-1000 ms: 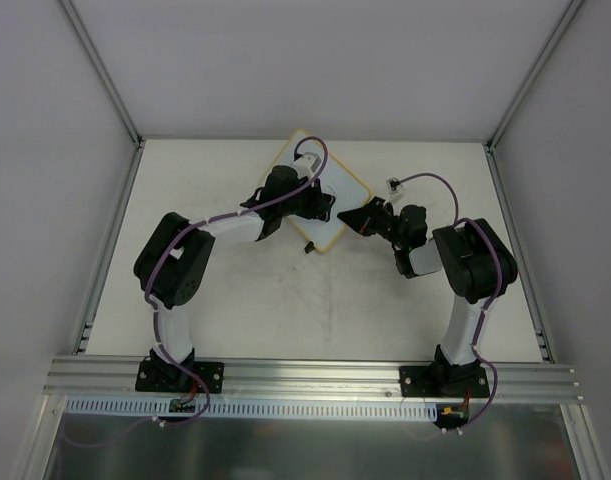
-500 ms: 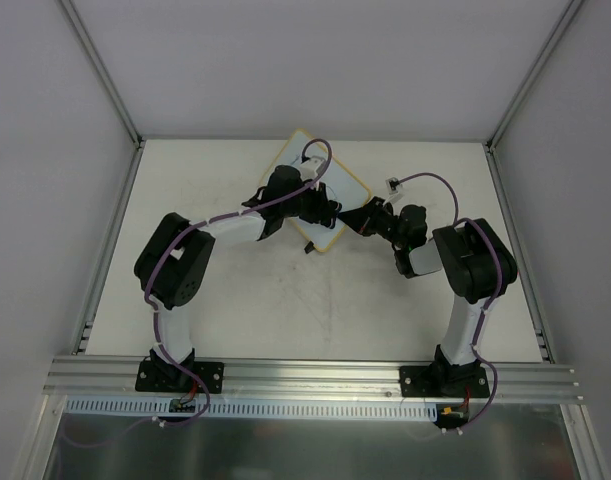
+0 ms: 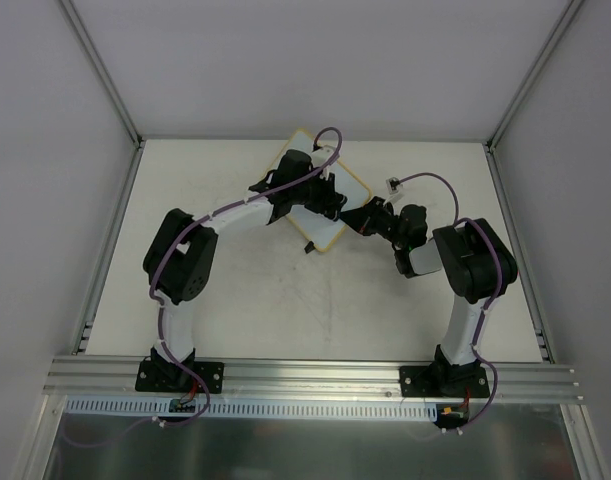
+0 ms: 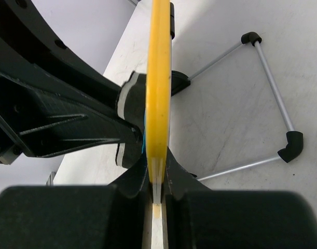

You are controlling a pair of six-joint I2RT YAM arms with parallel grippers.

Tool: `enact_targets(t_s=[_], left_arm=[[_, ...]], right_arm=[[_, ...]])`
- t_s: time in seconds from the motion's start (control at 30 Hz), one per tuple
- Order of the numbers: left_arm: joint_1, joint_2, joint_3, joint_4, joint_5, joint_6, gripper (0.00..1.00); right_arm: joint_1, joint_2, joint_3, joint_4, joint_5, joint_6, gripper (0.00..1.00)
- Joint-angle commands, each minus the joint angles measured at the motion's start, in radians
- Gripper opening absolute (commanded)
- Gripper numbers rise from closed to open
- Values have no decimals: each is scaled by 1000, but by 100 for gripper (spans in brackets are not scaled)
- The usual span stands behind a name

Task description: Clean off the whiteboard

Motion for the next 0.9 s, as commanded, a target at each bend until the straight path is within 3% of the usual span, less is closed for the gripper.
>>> enact_targets(t_s=[0.0,0.37,0.87], left_arm=[[-18,35,79,18,13,44,0],[30,96,120,1,27,55,0],[247,116,179,-19,44,86,0]], right_arm=[[42,1,28,242,-139,-40,0],[45,-5,26,240,-142,-43,0],[48,-5,26,242,-147,-46,0]])
